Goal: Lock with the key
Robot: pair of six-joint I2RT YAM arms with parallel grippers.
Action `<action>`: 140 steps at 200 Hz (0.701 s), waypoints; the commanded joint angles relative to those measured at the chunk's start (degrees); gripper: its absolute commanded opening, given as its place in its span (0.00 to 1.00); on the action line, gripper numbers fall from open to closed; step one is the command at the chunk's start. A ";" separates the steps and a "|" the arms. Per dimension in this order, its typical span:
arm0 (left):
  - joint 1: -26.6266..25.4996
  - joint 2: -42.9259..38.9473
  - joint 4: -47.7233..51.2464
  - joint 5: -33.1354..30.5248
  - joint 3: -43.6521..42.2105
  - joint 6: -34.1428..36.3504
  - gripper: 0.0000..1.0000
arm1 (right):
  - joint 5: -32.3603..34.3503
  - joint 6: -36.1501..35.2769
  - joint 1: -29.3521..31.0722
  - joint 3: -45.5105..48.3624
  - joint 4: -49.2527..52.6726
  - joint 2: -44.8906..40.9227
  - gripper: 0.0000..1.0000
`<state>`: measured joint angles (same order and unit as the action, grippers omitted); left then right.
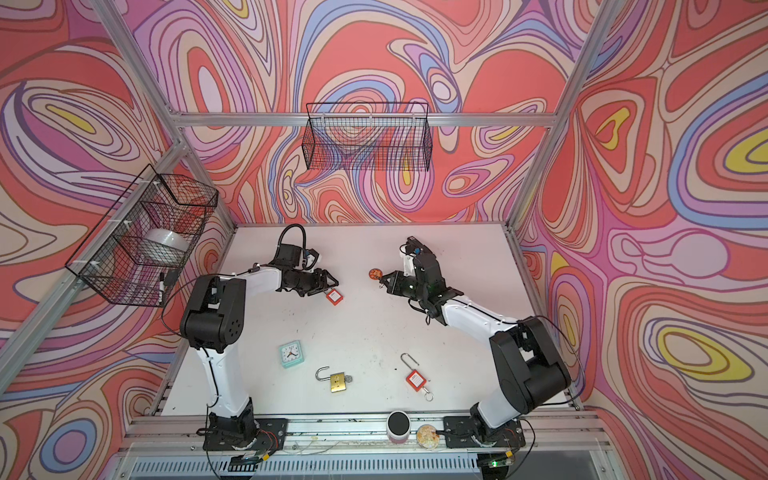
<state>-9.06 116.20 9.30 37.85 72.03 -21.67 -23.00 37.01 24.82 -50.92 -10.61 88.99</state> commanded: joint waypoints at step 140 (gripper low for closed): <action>-3.16 5.84 2.03 0.13 6.69 -0.63 0.64 | -0.20 2.28 0.22 -0.33 -1.34 0.88 0.00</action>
<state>-12.08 120.46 10.46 37.45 78.76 -21.69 -23.38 38.68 24.82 -51.57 -10.76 88.99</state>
